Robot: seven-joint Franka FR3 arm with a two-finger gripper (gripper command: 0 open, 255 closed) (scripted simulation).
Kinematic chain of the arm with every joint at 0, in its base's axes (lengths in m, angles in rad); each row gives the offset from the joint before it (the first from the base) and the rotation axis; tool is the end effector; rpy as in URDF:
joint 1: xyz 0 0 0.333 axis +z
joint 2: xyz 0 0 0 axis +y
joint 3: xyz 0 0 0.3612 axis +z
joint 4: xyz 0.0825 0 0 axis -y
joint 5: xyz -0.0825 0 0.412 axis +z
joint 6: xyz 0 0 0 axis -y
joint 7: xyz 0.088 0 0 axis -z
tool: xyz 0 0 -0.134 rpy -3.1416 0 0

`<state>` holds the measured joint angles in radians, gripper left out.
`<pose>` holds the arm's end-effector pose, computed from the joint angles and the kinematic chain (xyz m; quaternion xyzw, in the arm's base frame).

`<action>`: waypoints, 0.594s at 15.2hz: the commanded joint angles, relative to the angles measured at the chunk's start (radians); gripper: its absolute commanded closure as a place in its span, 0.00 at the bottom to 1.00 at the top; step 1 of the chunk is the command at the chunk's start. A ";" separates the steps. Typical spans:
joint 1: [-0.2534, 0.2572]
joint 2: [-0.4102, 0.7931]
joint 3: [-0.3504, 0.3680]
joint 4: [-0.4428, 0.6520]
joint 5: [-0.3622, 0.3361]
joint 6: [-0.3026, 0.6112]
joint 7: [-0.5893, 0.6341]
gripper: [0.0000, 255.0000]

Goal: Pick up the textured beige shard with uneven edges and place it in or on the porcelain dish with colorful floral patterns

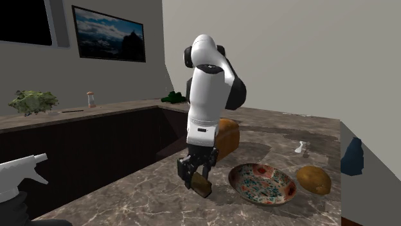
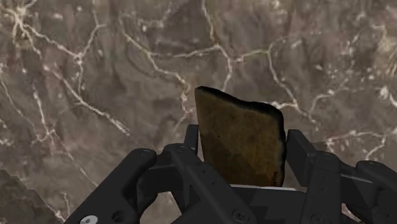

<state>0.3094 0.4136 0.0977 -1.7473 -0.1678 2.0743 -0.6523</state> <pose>0.6366 0.2549 0.3304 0.8400 0.5385 -0.0476 0.0464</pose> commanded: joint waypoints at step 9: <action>-0.002 -0.056 0.004 0.058 0.013 -0.113 -0.018 1.00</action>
<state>0.3069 0.3619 0.1016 -1.6974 -0.1557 1.9741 -0.6696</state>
